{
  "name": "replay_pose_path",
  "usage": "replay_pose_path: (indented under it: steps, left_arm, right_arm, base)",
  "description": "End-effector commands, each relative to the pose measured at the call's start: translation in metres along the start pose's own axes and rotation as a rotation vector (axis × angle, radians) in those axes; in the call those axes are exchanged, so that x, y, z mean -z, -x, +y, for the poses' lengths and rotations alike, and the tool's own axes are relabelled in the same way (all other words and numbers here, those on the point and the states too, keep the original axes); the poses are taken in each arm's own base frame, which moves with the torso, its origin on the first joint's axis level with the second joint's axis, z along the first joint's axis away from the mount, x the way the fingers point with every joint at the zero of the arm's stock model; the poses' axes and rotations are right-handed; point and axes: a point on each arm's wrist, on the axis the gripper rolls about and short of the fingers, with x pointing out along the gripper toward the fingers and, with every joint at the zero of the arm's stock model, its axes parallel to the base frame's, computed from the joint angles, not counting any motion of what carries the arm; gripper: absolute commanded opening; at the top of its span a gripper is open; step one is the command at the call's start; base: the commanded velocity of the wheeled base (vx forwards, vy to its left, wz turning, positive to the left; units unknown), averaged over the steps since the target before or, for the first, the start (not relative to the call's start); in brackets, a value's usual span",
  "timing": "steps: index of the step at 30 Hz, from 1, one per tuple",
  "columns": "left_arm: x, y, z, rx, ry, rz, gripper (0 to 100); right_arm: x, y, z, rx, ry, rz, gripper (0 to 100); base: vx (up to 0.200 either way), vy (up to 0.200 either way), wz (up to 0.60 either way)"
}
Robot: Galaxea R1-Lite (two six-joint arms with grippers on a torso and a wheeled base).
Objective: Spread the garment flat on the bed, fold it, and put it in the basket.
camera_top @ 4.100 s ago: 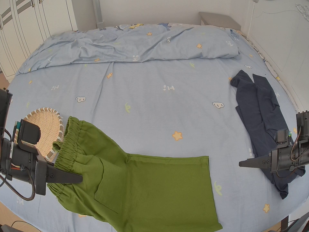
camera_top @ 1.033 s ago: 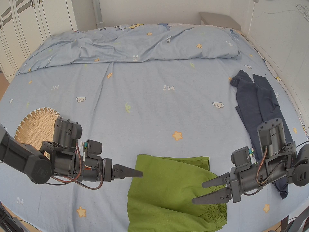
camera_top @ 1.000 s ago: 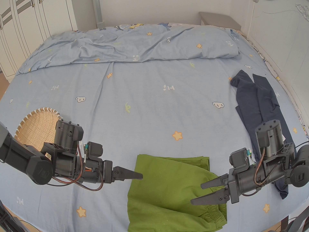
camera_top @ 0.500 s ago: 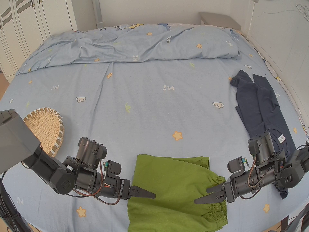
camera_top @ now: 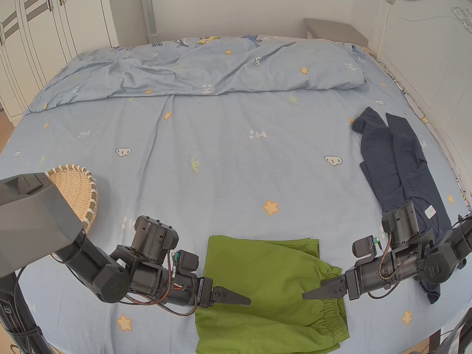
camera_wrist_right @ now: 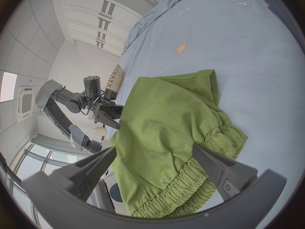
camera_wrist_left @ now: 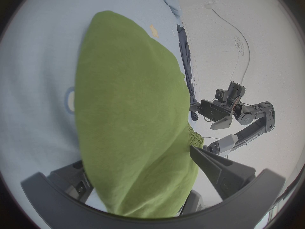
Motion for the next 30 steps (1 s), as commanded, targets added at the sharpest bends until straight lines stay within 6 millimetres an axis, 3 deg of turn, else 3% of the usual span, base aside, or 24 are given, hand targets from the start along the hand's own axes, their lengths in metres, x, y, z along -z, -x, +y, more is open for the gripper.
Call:
replay_pose_path:
  steps: [1, 11, 12, 18, 23, 24, 25, 30]
  left_arm:
    - [0.000, -0.010, -0.003, 0.013, 0.025, 0.006, 100]
    - [0.001, -0.014, -0.009, 0.029, 0.031, -0.019, 100]
    - [0.002, -0.013, -0.010, 0.029, 0.038, -0.021, 0]
    - [-0.003, -0.005, -0.019, 0.043, 0.095, -0.049, 0]
    - [-0.009, 0.011, -0.036, 0.061, 0.111, -0.087, 0]
    - [-0.009, 0.011, -0.036, 0.061, 0.111, -0.087, 0]
    - [-0.013, 0.017, -0.041, 0.067, 0.101, -0.101, 0]
    - [-0.023, 0.031, -0.050, 0.076, 0.083, -0.147, 0]
  right_arm:
    - [0.003, -0.003, -0.005, 0.005, -0.016, 0.011, 100]
    - [0.002, -0.003, -0.004, 0.006, -0.013, 0.006, 100]
    - [0.002, -0.002, -0.004, 0.007, -0.013, 0.001, 100]
    - [-0.009, 0.006, 0.001, -0.003, 0.014, -0.085, 100]
    - [-0.046, 0.038, 0.024, -0.038, 0.008, -0.263, 100]
    - [-0.046, 0.038, 0.024, -0.038, 0.008, -0.263, 100]
    - [-0.065, 0.053, 0.029, -0.040, 0.013, -0.335, 100]
    - [-0.087, 0.074, 0.035, -0.014, -0.014, -0.357, 100]
  base:
    - [0.000, 0.000, 0.00]
    - [0.000, 0.000, 0.00]
    - [0.000, 0.000, 0.00]
    - [0.000, 0.000, 0.00]
    - [0.000, 0.000, 0.00]
    - [0.000, 0.000, 0.00]
    - [0.000, 0.000, 0.00]
    - [0.000, 0.000, 0.00]
